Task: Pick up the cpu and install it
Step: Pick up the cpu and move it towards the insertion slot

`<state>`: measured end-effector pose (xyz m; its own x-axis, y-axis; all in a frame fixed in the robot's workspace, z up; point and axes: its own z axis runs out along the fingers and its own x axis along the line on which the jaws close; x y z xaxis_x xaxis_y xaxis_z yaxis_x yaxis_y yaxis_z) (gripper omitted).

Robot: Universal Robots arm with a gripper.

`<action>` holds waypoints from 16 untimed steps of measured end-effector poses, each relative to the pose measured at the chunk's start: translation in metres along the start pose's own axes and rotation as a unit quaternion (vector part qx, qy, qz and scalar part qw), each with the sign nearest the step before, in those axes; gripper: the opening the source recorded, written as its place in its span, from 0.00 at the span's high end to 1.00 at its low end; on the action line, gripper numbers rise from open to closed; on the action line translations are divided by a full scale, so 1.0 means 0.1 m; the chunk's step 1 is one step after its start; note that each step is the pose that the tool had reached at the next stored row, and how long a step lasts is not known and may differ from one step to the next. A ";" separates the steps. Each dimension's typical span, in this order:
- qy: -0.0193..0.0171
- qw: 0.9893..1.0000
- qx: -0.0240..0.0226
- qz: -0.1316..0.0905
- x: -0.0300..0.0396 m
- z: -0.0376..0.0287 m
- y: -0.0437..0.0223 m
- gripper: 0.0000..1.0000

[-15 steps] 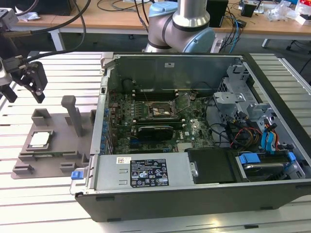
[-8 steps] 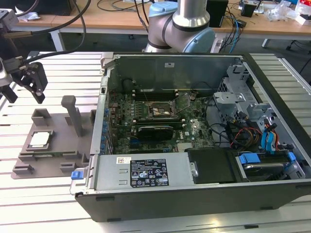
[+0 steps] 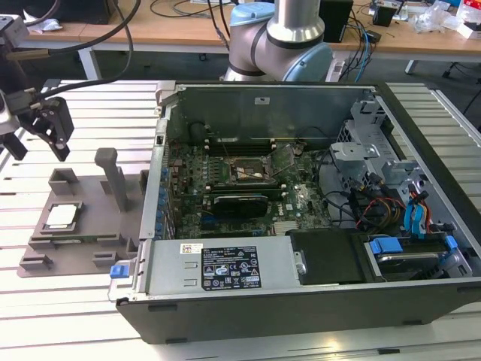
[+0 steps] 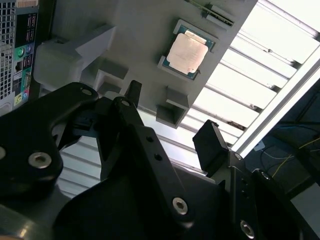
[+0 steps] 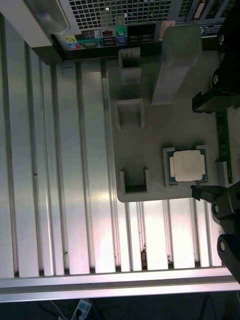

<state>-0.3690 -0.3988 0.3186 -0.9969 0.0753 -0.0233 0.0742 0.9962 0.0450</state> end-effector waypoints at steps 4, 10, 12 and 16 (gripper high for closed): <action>0.000 1.000 0.000 0.000 0.060 0.078 -0.048 0.31; 0.000 1.000 0.000 0.000 0.063 0.161 -0.079 0.31; 0.000 1.000 0.000 0.000 0.063 0.169 -0.079 0.31; 0.000 1.000 0.000 0.000 0.063 0.181 -0.080 0.31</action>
<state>-0.3754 -0.4055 0.3000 -0.9969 0.0752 -0.0232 0.0741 0.9962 0.0449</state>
